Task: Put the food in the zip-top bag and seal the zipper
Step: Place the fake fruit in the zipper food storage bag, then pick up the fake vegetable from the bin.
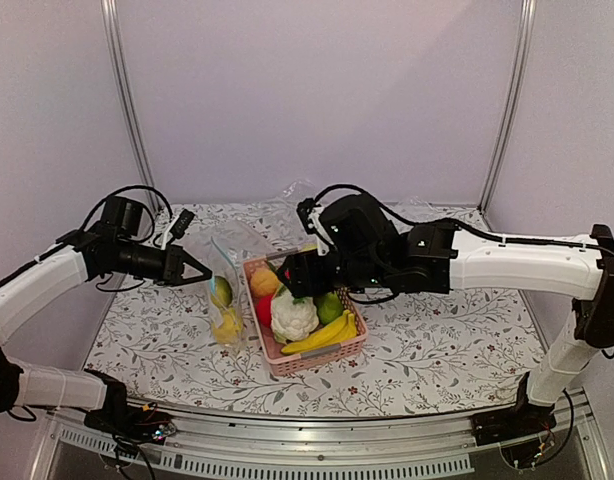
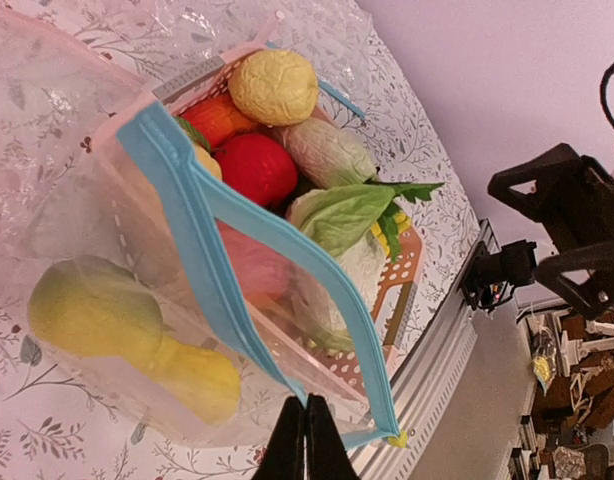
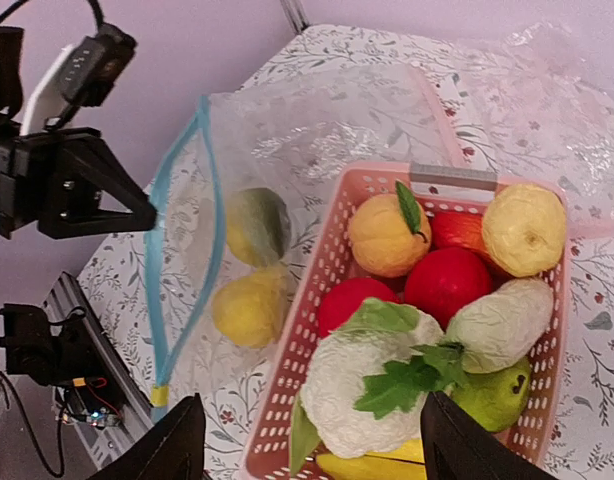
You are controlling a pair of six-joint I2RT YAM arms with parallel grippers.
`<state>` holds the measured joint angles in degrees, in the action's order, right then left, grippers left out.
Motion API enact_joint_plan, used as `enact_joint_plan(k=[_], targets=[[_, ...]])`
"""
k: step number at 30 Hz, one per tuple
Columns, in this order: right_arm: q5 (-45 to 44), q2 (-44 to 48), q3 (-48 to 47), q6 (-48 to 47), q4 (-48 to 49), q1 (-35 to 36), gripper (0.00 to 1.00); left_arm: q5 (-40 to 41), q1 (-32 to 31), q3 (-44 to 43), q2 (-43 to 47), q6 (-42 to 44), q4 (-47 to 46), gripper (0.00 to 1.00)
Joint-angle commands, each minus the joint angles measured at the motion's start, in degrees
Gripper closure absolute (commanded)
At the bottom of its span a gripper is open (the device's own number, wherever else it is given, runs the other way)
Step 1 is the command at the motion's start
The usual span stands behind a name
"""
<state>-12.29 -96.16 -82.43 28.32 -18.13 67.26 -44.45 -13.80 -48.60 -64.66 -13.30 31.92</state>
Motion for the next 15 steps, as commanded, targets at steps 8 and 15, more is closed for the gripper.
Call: enact_joint_plan(k=[8, 15], targets=[[-6.95, 0.06, 3.58, 4.76, -11.45, -5.17, 0.27, 1.08, 1.50, -1.50, -0.23, 3.81, 1.49, 1.00], [-6.43, -4.15, -1.55, 1.86, -14.79, -4.99, 0.27, 1.11, 1.61, -1.50, -0.56, 3.76, 1.54, 1.00]])
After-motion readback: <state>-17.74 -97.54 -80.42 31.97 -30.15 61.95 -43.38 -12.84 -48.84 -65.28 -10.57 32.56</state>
